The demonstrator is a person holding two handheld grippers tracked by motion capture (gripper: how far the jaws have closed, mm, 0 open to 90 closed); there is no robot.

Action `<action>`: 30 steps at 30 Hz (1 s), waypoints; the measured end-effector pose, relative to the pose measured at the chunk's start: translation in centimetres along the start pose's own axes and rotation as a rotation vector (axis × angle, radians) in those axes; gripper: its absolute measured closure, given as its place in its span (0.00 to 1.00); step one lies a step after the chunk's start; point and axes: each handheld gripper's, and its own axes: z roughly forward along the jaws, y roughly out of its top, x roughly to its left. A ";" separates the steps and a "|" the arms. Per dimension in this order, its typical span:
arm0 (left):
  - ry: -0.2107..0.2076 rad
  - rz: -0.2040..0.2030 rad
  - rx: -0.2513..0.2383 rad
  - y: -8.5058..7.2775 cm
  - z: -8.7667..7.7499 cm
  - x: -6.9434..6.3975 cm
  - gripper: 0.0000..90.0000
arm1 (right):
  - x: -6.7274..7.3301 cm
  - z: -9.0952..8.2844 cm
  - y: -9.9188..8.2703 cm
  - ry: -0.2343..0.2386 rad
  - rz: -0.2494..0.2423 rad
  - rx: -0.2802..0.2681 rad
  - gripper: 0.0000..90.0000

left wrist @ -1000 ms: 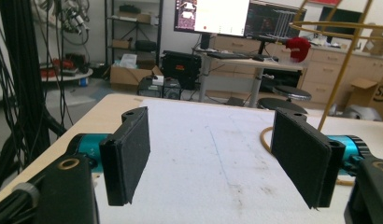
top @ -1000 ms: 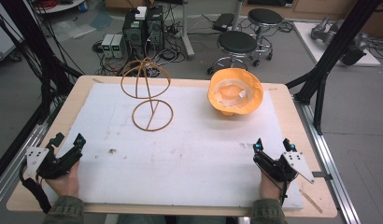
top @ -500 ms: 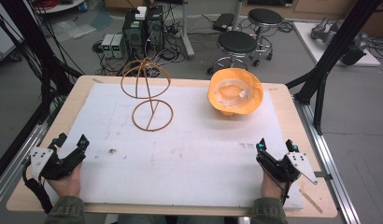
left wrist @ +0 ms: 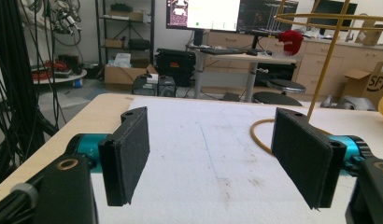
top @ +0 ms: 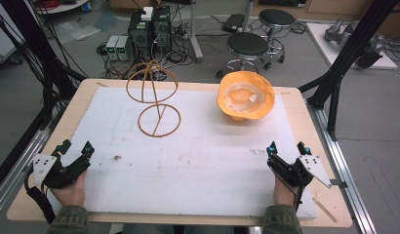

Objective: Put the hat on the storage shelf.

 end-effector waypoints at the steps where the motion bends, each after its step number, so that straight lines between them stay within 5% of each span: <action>1: 0.002 -0.006 -0.005 0.0 -0.1 0.0 0.31 | 0.0 0.0 0.0 0.000 0.000 0.000 0.07; 3: 0.002 -0.014 -0.006 0.0 -0.2 0.1 0.32 | 0.0 0.4 0.6 0.013 0.040 0.007 0.07; 9: -0.004 -0.015 0.002 -0.1 -0.1 -0.1 0.32 | 0.2 1.9 2.0 0.034 -0.033 0.021 0.07; 21: -0.004 -0.011 0.005 -0.2 -0.2 0.0 0.32 | 0.9 5.7 3.0 0.034 -0.057 0.070 0.07; 30: -0.019 -0.010 0.006 -0.3 0.0 -0.2 0.31 | 1.5 7.9 4.3 0.049 -0.071 0.059 0.07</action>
